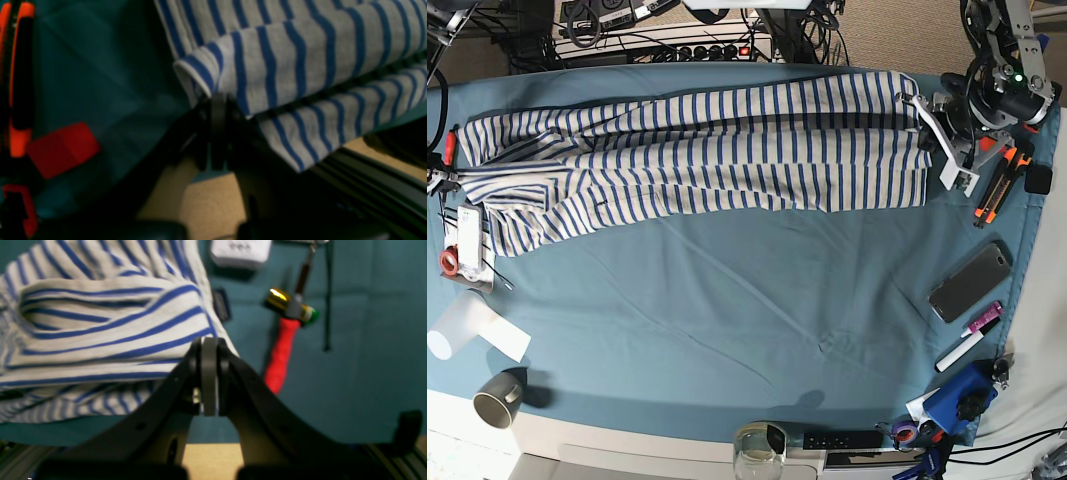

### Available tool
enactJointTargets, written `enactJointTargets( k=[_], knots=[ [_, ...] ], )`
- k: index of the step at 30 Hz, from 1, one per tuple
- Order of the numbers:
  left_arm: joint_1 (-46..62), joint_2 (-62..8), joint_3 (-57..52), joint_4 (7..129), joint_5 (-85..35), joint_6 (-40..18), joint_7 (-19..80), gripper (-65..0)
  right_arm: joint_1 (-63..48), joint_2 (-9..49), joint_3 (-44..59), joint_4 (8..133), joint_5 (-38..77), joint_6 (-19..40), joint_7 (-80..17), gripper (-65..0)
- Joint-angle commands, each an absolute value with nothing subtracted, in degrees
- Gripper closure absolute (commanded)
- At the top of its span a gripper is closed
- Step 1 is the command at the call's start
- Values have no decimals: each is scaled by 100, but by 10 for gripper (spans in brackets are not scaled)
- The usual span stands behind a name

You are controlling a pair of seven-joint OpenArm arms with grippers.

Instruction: Fold the T-shirt properly

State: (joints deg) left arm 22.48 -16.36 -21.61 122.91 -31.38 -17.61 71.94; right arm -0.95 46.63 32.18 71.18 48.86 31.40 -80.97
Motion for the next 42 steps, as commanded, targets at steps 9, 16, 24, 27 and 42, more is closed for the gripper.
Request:
enactJointTargets(
  k=[9, 16, 24, 27, 42],
  knots=[
    [2381, -1699, -2196, 12390, -3068, -1745, 7150, 0, -327, 4871, 3273, 7199, 4816, 3148, -8000, 0],
    [2416, -1699, -2196, 12387, -3063, -1953, 7144, -110, -508, 4873, 3273, 7194, 5323, 3203, -8000, 0],
    [2530, -1699, -2193, 12387, -3063, -1894, 7048, -352, -508, 4877, 3273, 7194, 5833, 3389, -8000, -39],
    [2602, -1697, -2196, 12390, -3013, -1892, 7043, -352, -506, 4875, 3273, 7196, 6012, 3389, -8000, -134],
    [2571, -1675, -2193, 13028, -2729, -1332, 6606, -406, -176, 4873, 3273, 7196, 6036, 3385, -8000, -142]
  ],
)
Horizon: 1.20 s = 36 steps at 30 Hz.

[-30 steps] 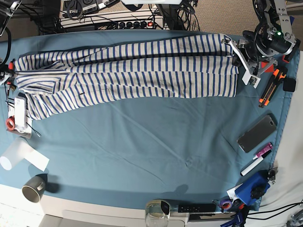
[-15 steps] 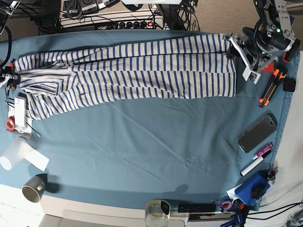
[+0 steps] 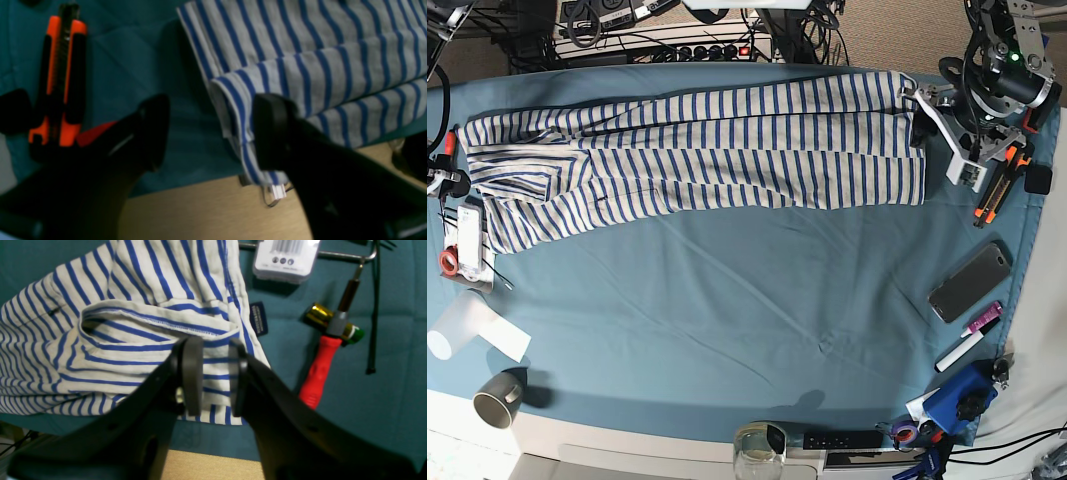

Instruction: Fold the T-shirt properly

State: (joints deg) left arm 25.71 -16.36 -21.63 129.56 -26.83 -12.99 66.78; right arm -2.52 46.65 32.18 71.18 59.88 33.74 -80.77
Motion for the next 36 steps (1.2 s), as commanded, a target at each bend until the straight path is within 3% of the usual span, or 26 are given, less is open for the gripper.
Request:
enactJointTargets(
  k=[1, 12, 31, 36],
  knots=[
    [2571, -1660, -2193, 12997, -2720, -1260, 6624, -406, -176, 4871, 3273, 7196, 6036, 3385, -8000, -142],
    [2552, -1107, -2193, 12632, -3039, -1179, 6768, -406, -176, 4873, 3273, 7196, 6036, 3382, -8000, -142],
    [2095, -810, -2191, 11104, -3632, -1337, 7022, -405, -176, 4873, 3273, 7196, 6045, 3363, -8000, -142],
    [2036, -810, -2191, 11083, -3671, -1334, 7207, -335, -176, 4873, 3273, 7196, 6047, 3365, -8000, -142]
  ],
)
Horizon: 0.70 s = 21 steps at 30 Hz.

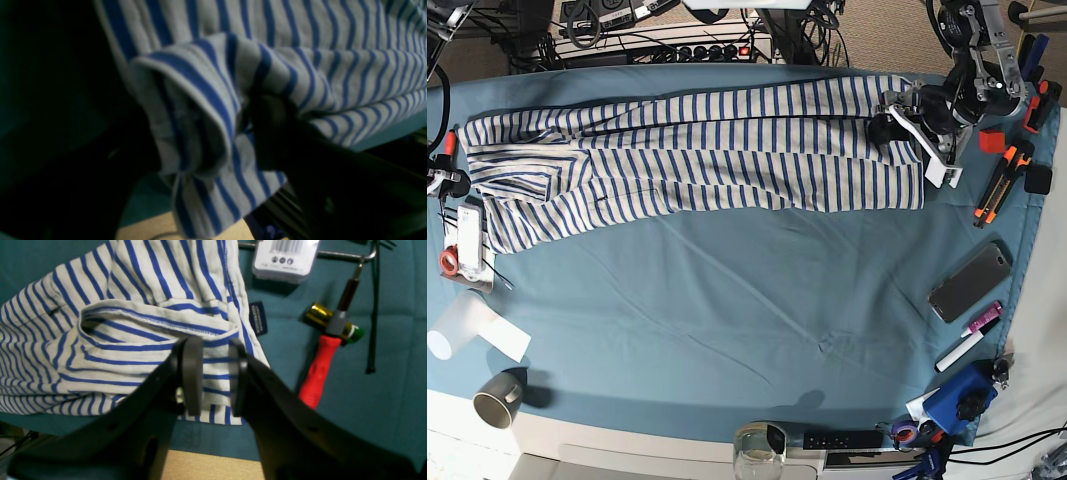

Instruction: Fold the T-shirt properly

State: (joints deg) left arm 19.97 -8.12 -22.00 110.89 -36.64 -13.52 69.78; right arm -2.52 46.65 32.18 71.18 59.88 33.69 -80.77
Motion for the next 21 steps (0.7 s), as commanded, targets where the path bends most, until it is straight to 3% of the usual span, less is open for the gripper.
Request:
enactJointTargets(
  k=[1, 4, 7, 12, 21],
  knots=[
    [2036, -810, -2191, 11083, -3671, -1337, 7253, -304, -176, 4873, 3273, 7196, 6047, 3365, -8000, -142],
    [2051, -810, -2191, 11083, -3673, -1337, 7266, -181, -174, 4873, 3273, 7196, 6045, 3365, -8000, -142],
    [2049, -810, -2191, 11083, -3680, -1337, 7330, -10, -174, 4873, 3273, 7196, 6045, 3365, -8000, -142],
    [2045, -816, -2196, 11085, -4108, -1806, 7456, 0, -174, 4871, 3273, 7196, 6036, 3367, -8000, -142],
    [2043, -1186, -2226, 11911, -4545, -1990, 7247, 0, -176, 4869, 3273, 7196, 5540, 3365, -7850, -142]
  ],
)
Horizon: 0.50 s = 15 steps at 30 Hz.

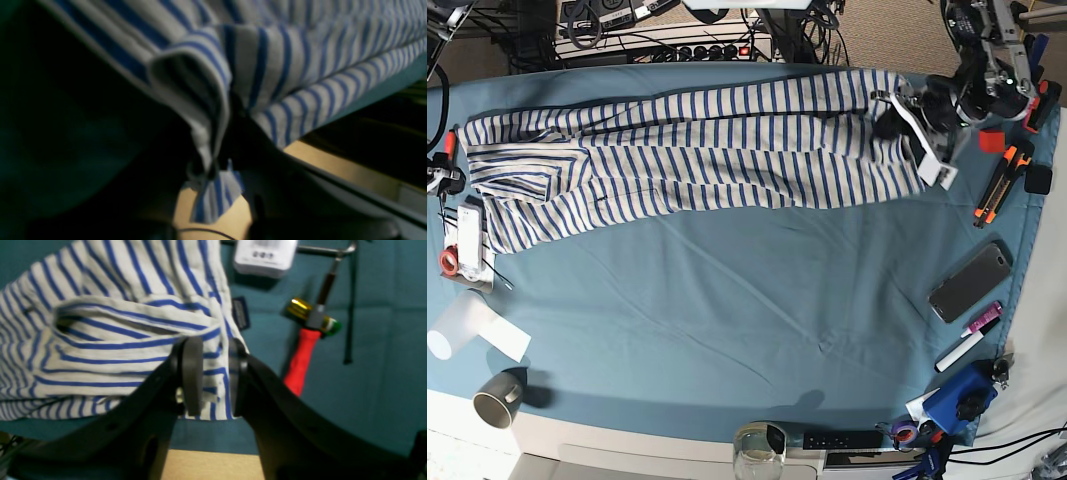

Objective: Fold the T-shirt properly
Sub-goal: 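Lift the strip end with the left gripper and carry it toward the middle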

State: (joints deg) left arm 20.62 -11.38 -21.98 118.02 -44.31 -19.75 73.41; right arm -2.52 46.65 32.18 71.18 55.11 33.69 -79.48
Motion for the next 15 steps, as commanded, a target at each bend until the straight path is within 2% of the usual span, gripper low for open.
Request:
enactJointTargets(
  k=[1, 9, 12, 15],
  knots=[
    [2034, -1238, -2239, 12022, -4565, -2093, 7170, 0, -176, 4864, 3273, 7196, 5542, 3365, -7852, -142],
    [1953, -1295, -2226, 12278, -5898, -2864, 7275, 0, -174, 4565, 3273, 7196, 5540, 3367, -7701, -142],
    [1951, -1068, -2193, 12376, -6447, -3153, 7406, 0, -174, 4438, 3273, 7196, 5540, 3367, -7546, -142],
    [1951, -735, -1837, 12516, -6517, -3166, 7406, 0, -176, 4364, 3273, 7196, 5450, 3367, -7373, -142]
  ],
)
